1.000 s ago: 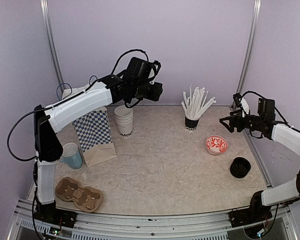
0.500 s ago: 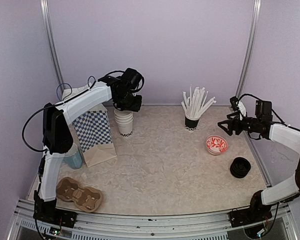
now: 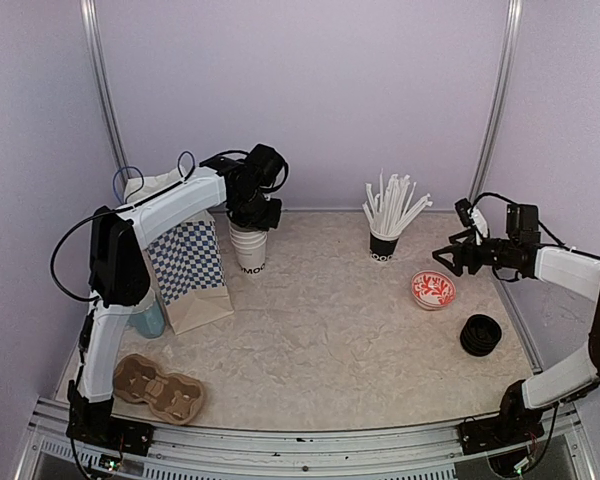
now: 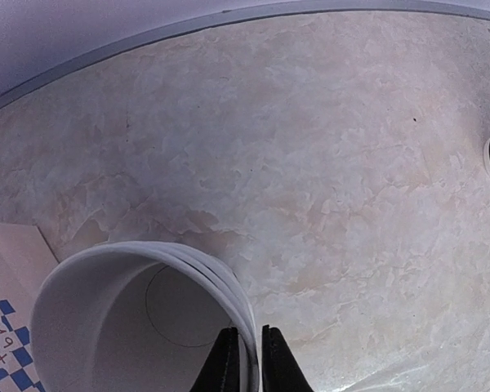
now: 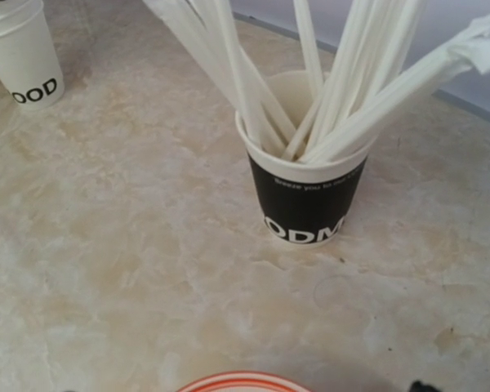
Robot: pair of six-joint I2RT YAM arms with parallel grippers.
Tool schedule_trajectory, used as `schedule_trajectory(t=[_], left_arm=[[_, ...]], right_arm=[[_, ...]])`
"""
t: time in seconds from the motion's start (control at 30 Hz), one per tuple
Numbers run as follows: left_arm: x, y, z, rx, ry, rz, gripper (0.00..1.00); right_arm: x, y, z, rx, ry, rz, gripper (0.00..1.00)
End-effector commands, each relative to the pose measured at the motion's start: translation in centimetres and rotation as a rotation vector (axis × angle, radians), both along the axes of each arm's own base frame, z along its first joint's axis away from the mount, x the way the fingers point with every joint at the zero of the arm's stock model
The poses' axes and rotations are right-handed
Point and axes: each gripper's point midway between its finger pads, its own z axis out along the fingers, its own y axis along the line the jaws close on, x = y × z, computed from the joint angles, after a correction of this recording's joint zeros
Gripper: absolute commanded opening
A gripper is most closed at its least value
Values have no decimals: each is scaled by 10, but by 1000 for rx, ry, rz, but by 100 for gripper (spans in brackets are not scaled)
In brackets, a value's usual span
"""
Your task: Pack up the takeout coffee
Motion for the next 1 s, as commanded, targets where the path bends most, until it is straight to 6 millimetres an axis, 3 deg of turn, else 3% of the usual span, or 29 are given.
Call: schedule_trajectory(t=[0.0,0.37,0.43,0.53,0.57,0.63,0.7,0.8,0.83,0.87,0.9,0.93,0.97], left_arm=[[5,3,9,4,-25,5,10],[-5,-11,42,19,-94,-73,0],[-2,-11,53,83,-158,-77,0],[5,-4,73,318,-325,-50,0],[1,-16,74,343,-335,-105,0],[-11,-58,60,148,-249,-280,0],[-20,-75,63,2,-224,-316,0],[-17,-65,79,150,-303,-271,0],[-21,-73,73,113,-257,-318,0],[-13,-65,61,138,-245,-278,0],[-4,-45,68,243,-314,-167,0],[-4,-40,73,339,-359,-148,0],[-10,-57,65,278,-317,-234,0]], right_arm=[[0,6,-2,2,3,29,85],[2,8,-8,2,24,35,85],[2,8,-9,2,26,36,85],[3,9,-9,3,26,38,85],[3,9,-9,3,28,39,85],[2,9,-10,4,32,40,84],[3,9,-9,4,31,40,84],[2,9,-7,1,25,36,84],[2,9,-6,0,22,35,84],[2,9,-6,0,22,35,84],[2,9,-6,1,20,36,84],[2,9,-6,2,21,39,84],[2,10,-5,3,22,40,84]])
